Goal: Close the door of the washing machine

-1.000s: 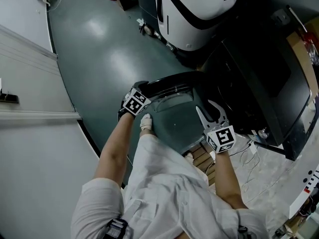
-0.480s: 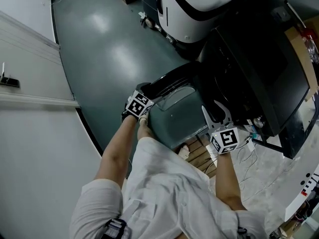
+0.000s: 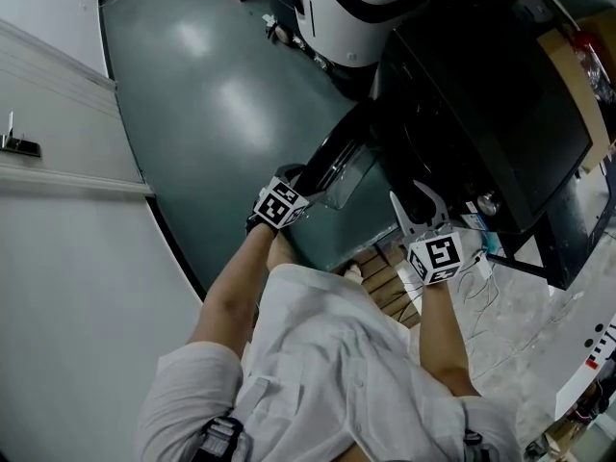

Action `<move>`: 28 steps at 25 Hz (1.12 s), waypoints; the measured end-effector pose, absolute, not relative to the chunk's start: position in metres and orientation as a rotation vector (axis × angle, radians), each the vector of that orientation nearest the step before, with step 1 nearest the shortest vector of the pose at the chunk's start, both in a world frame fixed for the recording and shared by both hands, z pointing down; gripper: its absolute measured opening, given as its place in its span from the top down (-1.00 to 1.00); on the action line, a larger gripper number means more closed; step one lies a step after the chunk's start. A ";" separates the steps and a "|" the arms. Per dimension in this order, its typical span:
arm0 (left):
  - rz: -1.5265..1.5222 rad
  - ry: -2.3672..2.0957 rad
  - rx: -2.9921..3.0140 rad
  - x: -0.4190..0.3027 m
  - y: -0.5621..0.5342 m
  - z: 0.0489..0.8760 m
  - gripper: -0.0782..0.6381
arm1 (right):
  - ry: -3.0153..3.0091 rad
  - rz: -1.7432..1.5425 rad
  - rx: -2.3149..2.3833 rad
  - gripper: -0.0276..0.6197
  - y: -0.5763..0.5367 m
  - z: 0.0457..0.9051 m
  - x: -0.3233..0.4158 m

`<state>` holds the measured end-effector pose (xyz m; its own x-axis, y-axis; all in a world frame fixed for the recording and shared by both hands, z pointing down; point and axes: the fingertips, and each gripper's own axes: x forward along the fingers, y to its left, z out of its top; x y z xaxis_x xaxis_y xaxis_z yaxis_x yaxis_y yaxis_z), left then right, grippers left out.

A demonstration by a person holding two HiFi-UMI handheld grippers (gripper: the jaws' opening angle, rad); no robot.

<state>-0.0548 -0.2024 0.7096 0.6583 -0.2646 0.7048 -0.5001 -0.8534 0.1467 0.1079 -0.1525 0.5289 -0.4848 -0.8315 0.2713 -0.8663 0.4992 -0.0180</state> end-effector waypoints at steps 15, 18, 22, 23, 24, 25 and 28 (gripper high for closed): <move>0.825 -0.425 2.596 0.077 -0.121 0.705 -0.18 | -2.429 0.244 1.580 0.45 -0.088 0.529 0.190; 0.831 -0.351 2.626 0.106 -0.113 0.706 -0.18 | -2.403 0.256 1.611 0.44 -0.079 0.533 0.204; 0.809 -0.252 2.658 0.147 -0.106 0.707 -0.18 | -2.363 0.260 1.669 0.44 -0.071 0.536 0.224; 0.794 -0.237 2.660 0.157 -0.106 0.706 -0.18 | -2.352 0.256 1.684 0.44 -0.069 0.536 0.228; 0.778 -0.222 2.661 0.167 -0.105 0.706 -0.18 | -2.342 0.254 1.698 0.45 -0.066 0.536 0.232; 0.766 -0.206 2.664 0.176 -0.104 0.705 -0.18 | -2.331 0.257 1.709 0.45 -0.064 0.537 0.236; 0.764 -0.143 2.669 0.205 -0.102 0.706 -0.18 | -2.298 0.279 1.740 0.45 -0.057 0.542 0.247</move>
<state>0.2049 -0.1017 0.7057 0.8487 0.0015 0.5288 -0.1931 -0.9301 0.3126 0.2475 -0.0575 0.5421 -0.2591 -0.9158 0.3068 -0.9626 0.2708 -0.0044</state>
